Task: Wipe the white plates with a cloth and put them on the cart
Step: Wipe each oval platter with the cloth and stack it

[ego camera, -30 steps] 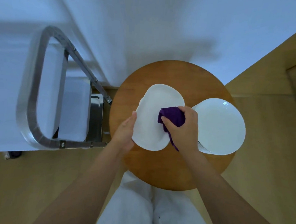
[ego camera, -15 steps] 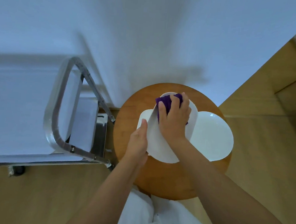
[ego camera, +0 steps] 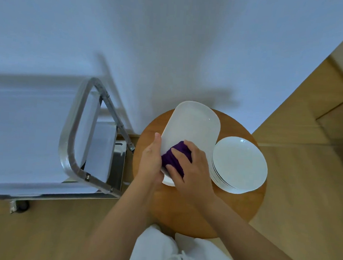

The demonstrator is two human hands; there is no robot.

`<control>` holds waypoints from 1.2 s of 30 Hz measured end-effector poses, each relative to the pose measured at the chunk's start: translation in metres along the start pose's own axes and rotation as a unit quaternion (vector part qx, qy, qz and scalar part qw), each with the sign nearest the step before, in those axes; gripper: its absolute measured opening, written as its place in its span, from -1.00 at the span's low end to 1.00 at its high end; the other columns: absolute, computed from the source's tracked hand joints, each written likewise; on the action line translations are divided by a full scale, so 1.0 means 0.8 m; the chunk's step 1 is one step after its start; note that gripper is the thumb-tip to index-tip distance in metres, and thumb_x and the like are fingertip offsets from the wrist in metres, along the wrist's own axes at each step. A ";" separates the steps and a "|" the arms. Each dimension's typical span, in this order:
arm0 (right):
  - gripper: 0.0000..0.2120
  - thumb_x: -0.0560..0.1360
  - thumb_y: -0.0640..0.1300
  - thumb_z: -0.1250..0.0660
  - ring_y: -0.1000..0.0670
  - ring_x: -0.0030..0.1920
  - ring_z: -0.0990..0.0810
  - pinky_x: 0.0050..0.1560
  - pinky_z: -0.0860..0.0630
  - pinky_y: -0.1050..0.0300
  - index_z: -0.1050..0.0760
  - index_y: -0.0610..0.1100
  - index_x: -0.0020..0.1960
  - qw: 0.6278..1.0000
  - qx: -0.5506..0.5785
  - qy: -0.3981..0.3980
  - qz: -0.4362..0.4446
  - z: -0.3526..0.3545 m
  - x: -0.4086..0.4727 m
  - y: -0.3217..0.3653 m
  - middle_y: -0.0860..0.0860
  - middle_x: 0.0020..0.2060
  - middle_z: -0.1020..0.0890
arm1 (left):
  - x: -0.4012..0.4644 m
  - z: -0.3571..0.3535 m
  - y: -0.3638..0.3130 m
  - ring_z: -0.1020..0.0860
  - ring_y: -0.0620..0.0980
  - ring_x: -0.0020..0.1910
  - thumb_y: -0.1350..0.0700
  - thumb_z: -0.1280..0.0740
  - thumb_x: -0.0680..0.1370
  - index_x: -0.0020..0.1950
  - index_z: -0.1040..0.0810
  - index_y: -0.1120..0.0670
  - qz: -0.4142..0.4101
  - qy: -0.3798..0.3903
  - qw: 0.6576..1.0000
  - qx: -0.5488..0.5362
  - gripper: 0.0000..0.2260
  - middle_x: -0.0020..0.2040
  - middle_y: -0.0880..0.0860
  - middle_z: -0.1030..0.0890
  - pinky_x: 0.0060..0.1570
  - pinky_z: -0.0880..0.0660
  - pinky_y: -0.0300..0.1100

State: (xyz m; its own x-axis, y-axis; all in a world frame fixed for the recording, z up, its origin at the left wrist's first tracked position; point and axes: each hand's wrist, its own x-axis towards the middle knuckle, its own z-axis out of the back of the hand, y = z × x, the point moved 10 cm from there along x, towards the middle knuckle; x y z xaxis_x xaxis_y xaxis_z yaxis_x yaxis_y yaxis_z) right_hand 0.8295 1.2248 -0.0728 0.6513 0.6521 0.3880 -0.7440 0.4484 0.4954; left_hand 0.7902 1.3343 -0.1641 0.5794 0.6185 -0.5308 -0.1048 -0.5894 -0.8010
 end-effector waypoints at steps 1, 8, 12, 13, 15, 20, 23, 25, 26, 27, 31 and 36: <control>-0.64 0.40 -0.05 -0.37 -0.22 0.09 -0.55 0.02 -0.59 -0.08 -0.57 -0.21 0.13 1.000 -0.008 -0.007 0.018 0.004 -0.002 0.000 -0.22 0.16 -0.56 | -0.002 0.000 0.001 -0.68 -0.03 -0.29 -0.19 -0.17 0.59 -0.08 -0.56 0.00 -0.001 0.003 1.000 0.004 -0.69 -0.29 -0.03 -0.70 -0.27 -0.63 -0.08; -0.64 0.42 0.04 -0.34 -0.18 0.09 -0.56 0.07 -0.51 -0.01 -0.58 -0.15 0.13 0.992 -0.065 -0.063 0.086 0.020 -0.006 -0.001 -0.20 0.13 -0.58 | -0.013 0.002 -0.009 -0.65 0.08 -0.09 -0.22 -0.16 0.56 -0.01 -0.56 -0.02 -0.003 0.012 0.999 0.033 -0.67 -0.15 0.03 -0.69 -0.17 -0.62 -0.04; -0.64 0.43 0.02 -0.33 -0.15 0.15 -0.46 0.11 -0.43 0.04 -0.57 -0.20 0.12 0.996 -0.036 -0.079 0.018 0.035 0.013 -0.030 -0.22 0.16 -0.54 | -0.020 0.012 -0.018 -0.64 -0.08 -0.33 -0.29 -0.11 0.52 -0.06 -0.57 0.04 -0.034 0.023 0.992 0.122 -0.55 -0.31 -0.02 -0.67 -0.45 -0.53 -0.29; -0.64 0.43 -0.01 -0.36 -0.18 0.15 -0.48 0.11 -0.46 -0.01 -0.56 -0.22 0.12 0.996 -0.027 -0.083 -0.013 0.041 0.022 -0.045 -0.23 0.17 -0.52 | -0.024 0.012 -0.016 -0.63 -0.08 -0.38 -0.31 -0.11 0.49 -0.09 -0.56 0.03 -0.033 0.028 0.990 0.131 -0.55 -0.35 -0.03 -0.65 -0.47 -0.52 -0.30; -0.64 0.43 -0.08 -0.40 -0.25 0.17 -0.47 0.11 -0.49 -0.12 -0.54 -0.25 0.15 0.994 -0.018 -0.077 -0.070 0.048 0.043 -0.073 -0.27 0.22 -0.47 | -0.030 0.013 -0.009 -0.64 0.01 -0.25 -0.32 -0.12 0.45 -0.08 -0.56 0.01 -0.014 0.031 0.991 0.129 -0.56 -0.26 0.01 -0.66 -0.29 -0.58 -0.17; -0.65 0.50 -0.06 -0.33 -0.23 0.25 -0.38 0.21 -0.40 -0.14 -0.49 -0.19 0.22 0.991 -0.014 -0.071 -0.109 0.037 0.076 -0.080 -0.23 0.31 -0.39 | -0.026 0.015 -0.019 -0.63 0.07 -0.22 -0.29 -0.11 0.54 -0.12 -0.53 -0.01 -0.010 0.003 0.992 0.124 -0.60 -0.30 0.02 -0.67 -0.17 -0.59 -0.04; -0.67 0.53 0.01 -0.25 -0.17 0.28 -0.33 0.25 -0.34 -0.07 -0.46 -0.13 0.23 0.988 0.005 -0.069 -0.136 0.020 0.087 -0.065 -0.16 0.34 -0.34 | -0.024 0.018 -0.014 -0.64 0.08 -0.16 -0.32 -0.10 0.53 -0.14 -0.53 -0.03 -0.001 -0.011 0.990 0.138 -0.59 -0.35 -0.04 -0.67 0.00 -0.58 0.06; -0.68 0.54 0.01 -0.23 -0.15 0.27 -0.32 0.26 -0.31 -0.03 -0.45 -0.12 0.23 0.991 0.016 -0.051 -0.123 0.009 0.090 -0.048 -0.14 0.33 -0.34 | -0.022 0.023 -0.013 -0.64 0.12 -0.08 -0.35 -0.09 0.53 -0.11 -0.55 -0.04 0.002 -0.028 0.989 0.144 -0.56 -0.25 0.01 -0.69 0.09 -0.56 0.15; -0.69 0.54 0.01 -0.24 -0.14 0.26 -0.33 0.24 -0.31 -0.01 -0.45 -0.12 0.22 0.993 0.023 -0.041 -0.108 0.005 0.087 -0.037 -0.13 0.32 -0.35 | -0.020 0.025 -0.019 -0.64 0.12 -0.05 -0.38 -0.07 0.51 -0.07 -0.56 -0.04 -0.005 -0.037 0.988 0.150 -0.52 -0.19 0.04 -0.69 0.09 -0.55 0.17; -0.69 0.54 0.00 -0.25 -0.14 0.24 -0.34 0.22 -0.32 0.01 -0.46 -0.12 0.22 0.995 0.030 -0.033 -0.089 0.001 0.083 -0.025 -0.14 0.31 -0.37 | -0.018 0.027 -0.028 -0.63 0.12 -0.02 -0.42 -0.05 0.47 0.00 -0.57 -0.02 -0.013 -0.045 0.986 0.157 -0.45 -0.10 0.07 -0.69 0.11 -0.55 0.16; -0.66 0.50 -0.02 -0.27 -0.20 0.19 -0.42 0.14 -0.45 -0.05 -0.48 -0.16 0.22 0.999 0.037 -0.008 -0.021 -0.010 0.050 0.022 -0.19 0.27 -0.42 | -0.008 0.031 -0.048 -0.67 0.10 -0.06 -0.37 -0.07 0.52 0.04 -0.59 0.10 -0.026 -0.054 0.992 0.114 -0.41 -0.11 0.12 -0.71 -0.09 -0.61 -0.03; -0.65 0.43 -0.03 -0.34 -0.21 0.12 -0.52 0.05 -0.53 -0.04 -0.54 -0.16 0.16 0.999 0.036 0.009 0.038 -0.005 0.027 0.035 -0.19 0.19 -0.52 | -0.016 0.033 -0.037 -0.64 0.15 -0.01 -0.25 -0.14 0.57 0.09 -0.56 0.12 0.001 -0.066 0.995 0.070 -0.53 -0.03 0.16 -0.67 -0.13 -0.61 0.00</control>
State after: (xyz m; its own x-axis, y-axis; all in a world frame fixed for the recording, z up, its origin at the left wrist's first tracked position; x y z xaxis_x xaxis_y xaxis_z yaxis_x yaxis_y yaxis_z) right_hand 0.8225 1.2540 -0.0536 0.5897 0.6940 0.4131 -0.7783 0.3518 0.5201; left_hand 0.7646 1.3580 -0.1409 0.4691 0.6850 -0.5574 -0.2237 -0.5185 -0.8253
